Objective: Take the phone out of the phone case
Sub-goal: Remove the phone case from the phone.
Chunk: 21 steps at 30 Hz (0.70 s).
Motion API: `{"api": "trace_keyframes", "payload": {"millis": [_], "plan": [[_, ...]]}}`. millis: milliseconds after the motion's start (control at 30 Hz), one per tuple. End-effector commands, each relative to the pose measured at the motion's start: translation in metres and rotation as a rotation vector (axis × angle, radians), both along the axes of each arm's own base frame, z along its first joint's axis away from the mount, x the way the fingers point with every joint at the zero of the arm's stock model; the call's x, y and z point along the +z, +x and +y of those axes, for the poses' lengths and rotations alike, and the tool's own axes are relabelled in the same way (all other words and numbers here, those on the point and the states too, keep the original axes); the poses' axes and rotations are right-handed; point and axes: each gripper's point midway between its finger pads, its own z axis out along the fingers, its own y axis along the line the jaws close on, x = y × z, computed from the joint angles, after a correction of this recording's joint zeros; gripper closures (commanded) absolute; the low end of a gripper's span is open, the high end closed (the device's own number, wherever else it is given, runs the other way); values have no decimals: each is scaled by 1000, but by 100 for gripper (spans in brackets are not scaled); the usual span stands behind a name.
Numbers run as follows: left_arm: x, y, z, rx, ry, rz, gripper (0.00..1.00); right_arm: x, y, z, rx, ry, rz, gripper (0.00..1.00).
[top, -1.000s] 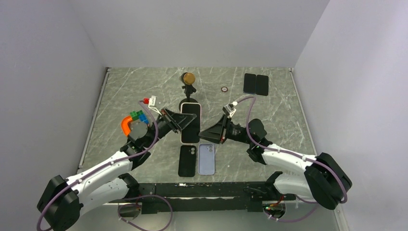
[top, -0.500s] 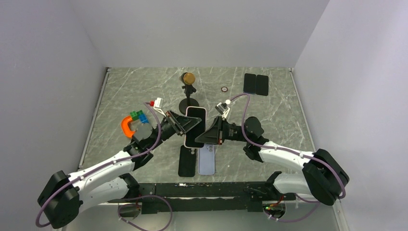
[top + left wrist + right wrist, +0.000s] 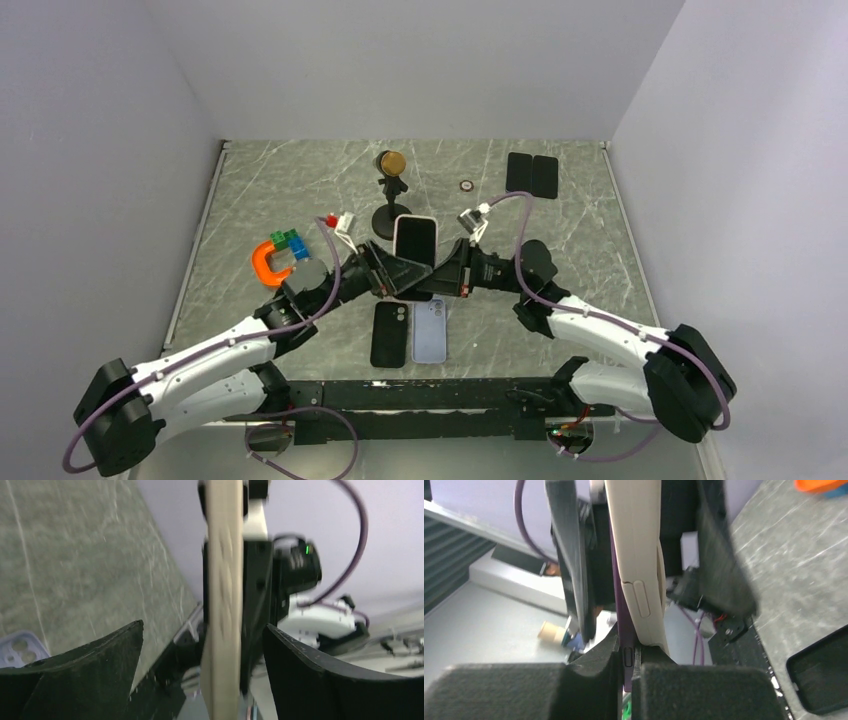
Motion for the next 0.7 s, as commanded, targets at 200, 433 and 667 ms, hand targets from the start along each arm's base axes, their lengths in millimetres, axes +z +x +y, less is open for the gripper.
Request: {"api": "trace_keyframes", "payload": {"millis": [200,433,667], "plan": [[-14,-47,-8,-208,169,-108,22,38,34,-34,-214,27,-110,100],[-5,-49,-11,-234,175,-169,42,43,22,-37,-168,12,-147,100],[5,-52,-14,-296,176,-220,58,44,10,-37,-107,9,-181,100]]}}
